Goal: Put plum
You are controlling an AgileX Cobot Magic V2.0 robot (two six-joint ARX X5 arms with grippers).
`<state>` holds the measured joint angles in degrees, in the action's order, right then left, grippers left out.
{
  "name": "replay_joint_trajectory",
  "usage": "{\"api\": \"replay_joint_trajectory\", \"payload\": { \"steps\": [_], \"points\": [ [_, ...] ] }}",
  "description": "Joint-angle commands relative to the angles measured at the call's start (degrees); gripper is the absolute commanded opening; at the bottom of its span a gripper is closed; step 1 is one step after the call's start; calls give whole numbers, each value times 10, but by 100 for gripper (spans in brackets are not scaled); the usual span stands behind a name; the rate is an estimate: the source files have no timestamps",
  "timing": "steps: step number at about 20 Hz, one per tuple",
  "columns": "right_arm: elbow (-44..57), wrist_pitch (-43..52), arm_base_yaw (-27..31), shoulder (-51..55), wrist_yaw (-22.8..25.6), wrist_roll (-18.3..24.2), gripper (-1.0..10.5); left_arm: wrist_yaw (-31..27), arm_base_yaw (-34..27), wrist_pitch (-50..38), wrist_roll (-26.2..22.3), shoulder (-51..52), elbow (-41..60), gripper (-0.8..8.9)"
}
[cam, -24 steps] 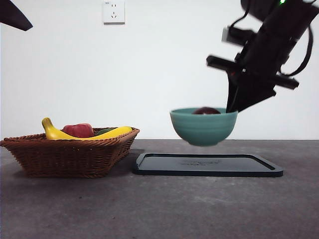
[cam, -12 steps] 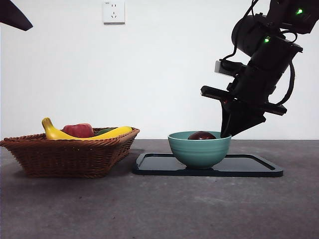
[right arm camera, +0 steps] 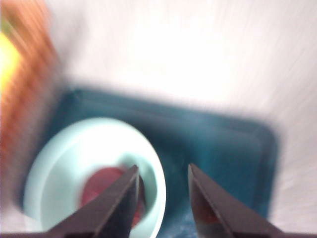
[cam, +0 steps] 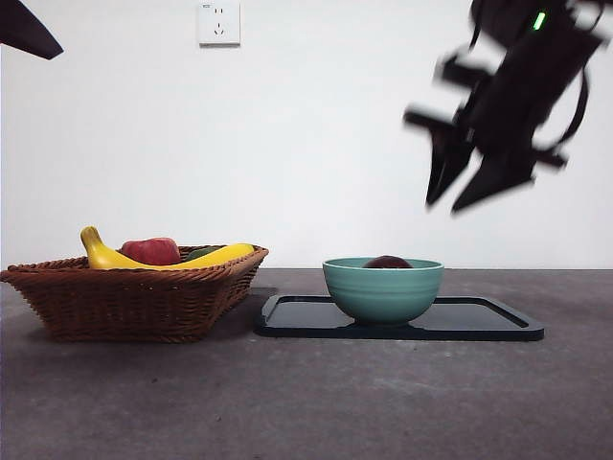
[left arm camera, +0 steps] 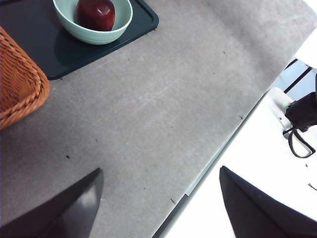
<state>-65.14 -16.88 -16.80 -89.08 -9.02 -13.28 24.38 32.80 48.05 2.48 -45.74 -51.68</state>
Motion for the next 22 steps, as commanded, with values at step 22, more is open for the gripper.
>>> {"api": "replay_joint_trajectory", "payload": {
  "steps": [22],
  "points": [
    [189, -256, -46, 435, -120, 73, 163, 3, 3, -35, -1, -3, -5, 374]
  ]
}}
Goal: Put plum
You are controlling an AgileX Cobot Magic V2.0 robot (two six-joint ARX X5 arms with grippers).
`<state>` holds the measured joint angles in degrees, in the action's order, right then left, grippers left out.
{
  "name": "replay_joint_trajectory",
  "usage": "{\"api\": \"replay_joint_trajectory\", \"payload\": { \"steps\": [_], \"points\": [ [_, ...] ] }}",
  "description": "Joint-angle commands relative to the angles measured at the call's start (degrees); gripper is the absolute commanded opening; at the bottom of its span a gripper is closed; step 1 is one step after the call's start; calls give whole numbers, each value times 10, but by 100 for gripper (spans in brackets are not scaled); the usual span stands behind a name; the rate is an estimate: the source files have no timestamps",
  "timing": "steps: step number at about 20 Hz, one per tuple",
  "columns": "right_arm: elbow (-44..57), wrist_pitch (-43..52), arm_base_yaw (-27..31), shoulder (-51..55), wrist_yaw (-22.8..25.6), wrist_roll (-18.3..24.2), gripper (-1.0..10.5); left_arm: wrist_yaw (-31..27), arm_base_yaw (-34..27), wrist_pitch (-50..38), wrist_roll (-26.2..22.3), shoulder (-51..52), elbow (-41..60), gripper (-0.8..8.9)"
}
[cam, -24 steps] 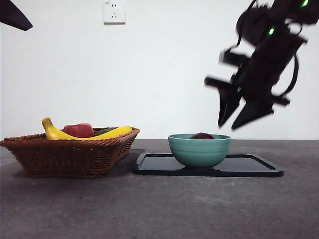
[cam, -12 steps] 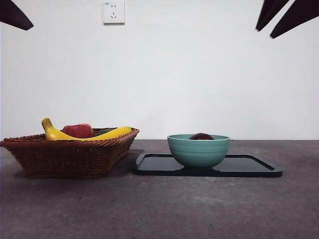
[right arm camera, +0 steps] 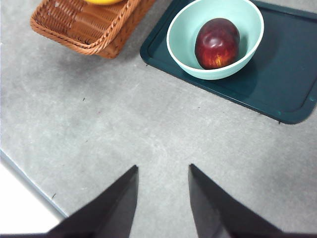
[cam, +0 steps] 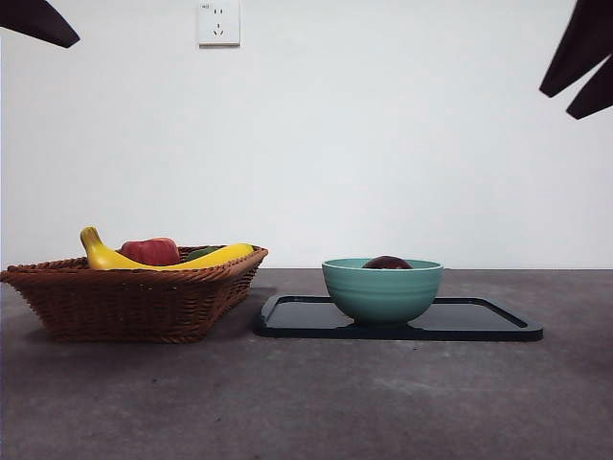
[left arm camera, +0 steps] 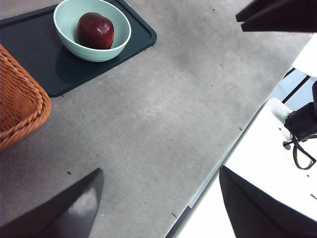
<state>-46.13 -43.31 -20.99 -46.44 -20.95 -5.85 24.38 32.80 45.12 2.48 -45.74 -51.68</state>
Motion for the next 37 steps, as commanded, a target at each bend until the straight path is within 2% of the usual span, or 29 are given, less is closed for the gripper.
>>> {"api": "replay_joint_trajectory", "payload": {
  "steps": [1, 13, 19, 22, 25, 33, 37],
  "points": [
    [0, 8, -4, 17, -1, -2, 163, 3, 3, -6, -1, -3, -5, 374],
    [0, 3, -4, 27, -1, -2, 163, 3, 3, -5, 3, -3, -5, 373],
    [0, 1, -4, 27, -1, -2, 163, 2, 7, -43, 46, -33, -10, 374],
    [0, -1, -4, 27, -3, -2, 163, -8, 10, -85, 48, -93, -42, 374],
    [0, -2, -4, 27, -3, -2, 163, -52, 14, -94, 44, -186, -110, 374],
    [0, -5, -4, 27, -2, -1, 163, -83, 18, -110, -19, -450, -324, 374],
    [0, -5, -4, 27, -2, -1, 163, -83, 25, -148, -33, -547, -386, 374]
  ]
}}
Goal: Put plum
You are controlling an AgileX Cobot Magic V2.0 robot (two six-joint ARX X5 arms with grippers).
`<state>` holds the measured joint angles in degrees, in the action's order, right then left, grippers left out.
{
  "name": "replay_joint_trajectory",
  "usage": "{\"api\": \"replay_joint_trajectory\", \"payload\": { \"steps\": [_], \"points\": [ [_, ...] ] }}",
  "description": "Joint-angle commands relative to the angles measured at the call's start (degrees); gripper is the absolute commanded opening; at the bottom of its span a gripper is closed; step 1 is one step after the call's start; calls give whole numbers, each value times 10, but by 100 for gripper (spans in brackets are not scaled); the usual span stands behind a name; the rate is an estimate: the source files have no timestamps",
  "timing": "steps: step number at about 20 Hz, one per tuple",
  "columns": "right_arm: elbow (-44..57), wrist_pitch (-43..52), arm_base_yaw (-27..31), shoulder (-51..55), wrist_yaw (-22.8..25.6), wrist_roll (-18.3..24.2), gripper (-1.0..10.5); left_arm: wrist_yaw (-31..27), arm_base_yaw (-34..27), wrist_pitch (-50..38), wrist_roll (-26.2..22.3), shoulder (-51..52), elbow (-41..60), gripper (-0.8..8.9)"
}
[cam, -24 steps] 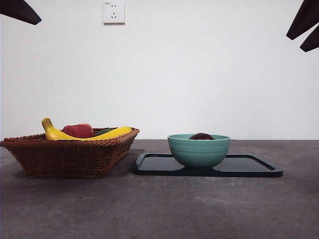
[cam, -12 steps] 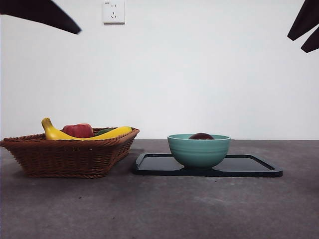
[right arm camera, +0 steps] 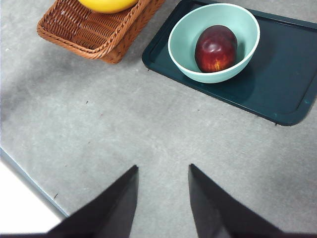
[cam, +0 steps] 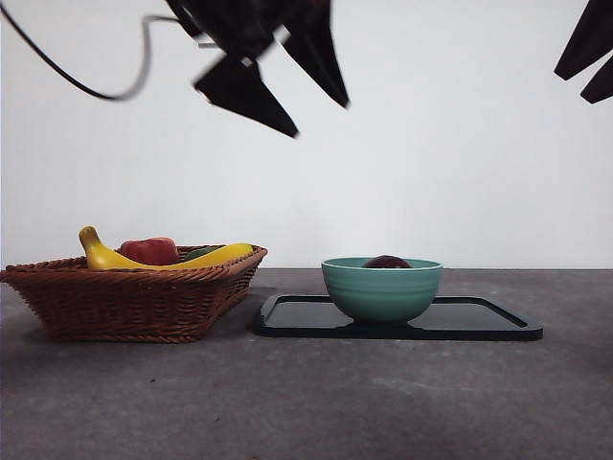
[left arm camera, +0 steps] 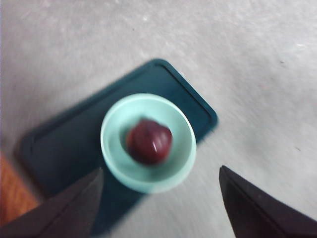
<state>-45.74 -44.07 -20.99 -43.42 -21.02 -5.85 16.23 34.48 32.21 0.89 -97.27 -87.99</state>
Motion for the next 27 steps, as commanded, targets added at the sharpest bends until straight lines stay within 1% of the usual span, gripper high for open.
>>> {"api": "replay_joint_trajectory", "payload": {
  "steps": [1, 4, 7, 10, 14, 21, 27],
  "points": [
    [-4, 3, -4, -3, -2, -1, 163, -2, 9, -39, -19, -53, -28, 374],
    [-4, -2, -4, -3, -2, -1, 163, -2, 15, -71, -24, -102, -36, 374],
    [-4, -14, -4, -3, -2, 1, 163, -2, 22, -94, -47, -138, -36, 374],
    [-4, -20, -4, -3, -2, 1, 163, -2, 32, -123, -57, -167, -36, 374],
    [-4, -29, -4, -3, -2, 1, 163, -2, 43, -139, -75, -205, -36, 374],
    [-4, -31, -4, -3, -2, 1, 162, -2, 48, -143, -107, -231, -36, 374],
    [-4, -31, -4, -3, -2, 1, 162, -2, 48, -143, -116, -232, -36, 374]
  ]
}}
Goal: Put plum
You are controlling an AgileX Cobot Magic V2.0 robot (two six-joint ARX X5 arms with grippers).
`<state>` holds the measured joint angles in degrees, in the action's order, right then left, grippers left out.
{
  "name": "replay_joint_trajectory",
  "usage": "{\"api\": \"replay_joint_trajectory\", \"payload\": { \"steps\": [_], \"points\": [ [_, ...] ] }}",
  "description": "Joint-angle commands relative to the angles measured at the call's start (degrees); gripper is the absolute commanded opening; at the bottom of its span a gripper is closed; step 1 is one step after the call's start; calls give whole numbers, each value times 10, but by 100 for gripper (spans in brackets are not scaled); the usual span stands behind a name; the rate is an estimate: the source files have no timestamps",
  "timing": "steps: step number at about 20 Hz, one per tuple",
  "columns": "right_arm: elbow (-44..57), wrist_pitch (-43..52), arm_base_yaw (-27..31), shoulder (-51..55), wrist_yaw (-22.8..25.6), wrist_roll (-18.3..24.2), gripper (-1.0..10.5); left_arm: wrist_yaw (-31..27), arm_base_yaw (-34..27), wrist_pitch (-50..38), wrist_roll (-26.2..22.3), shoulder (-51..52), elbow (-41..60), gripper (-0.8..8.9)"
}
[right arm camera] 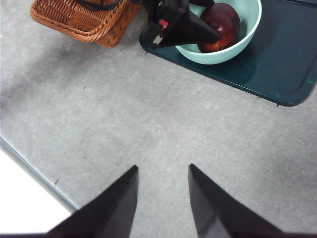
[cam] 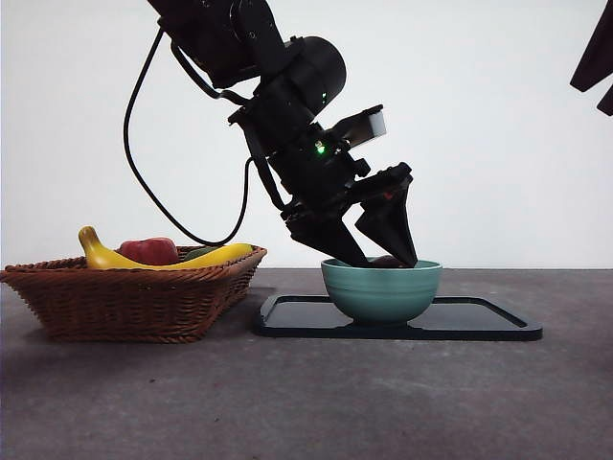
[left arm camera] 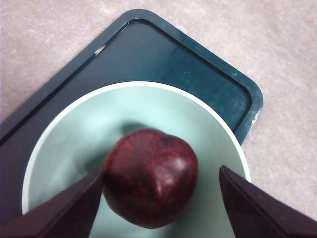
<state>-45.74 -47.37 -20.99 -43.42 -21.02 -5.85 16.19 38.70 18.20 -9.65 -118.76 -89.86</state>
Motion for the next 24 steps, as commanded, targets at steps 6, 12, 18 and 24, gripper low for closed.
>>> {"api": "replay_joint_trajectory", "payload": {
  "steps": [6, 12, 18, 24],
  "points": [
    [-4, 2, -4, -3, -2, 1, 162, -5, 6, -2, -27, -23, -17, 374],
    [-4, 2, -4, -3, -2, 1, 162, -14, 7, -2, -30, -32, -17, 374],
    [-4, 2, -4, -3, -2, 2, 162, -14, 8, -8, -30, -33, -17, 232],
    [-4, 2, -4, -3, -2, 3, 162, -14, 8, 16, -26, -33, -36, 144]
  ]
}}
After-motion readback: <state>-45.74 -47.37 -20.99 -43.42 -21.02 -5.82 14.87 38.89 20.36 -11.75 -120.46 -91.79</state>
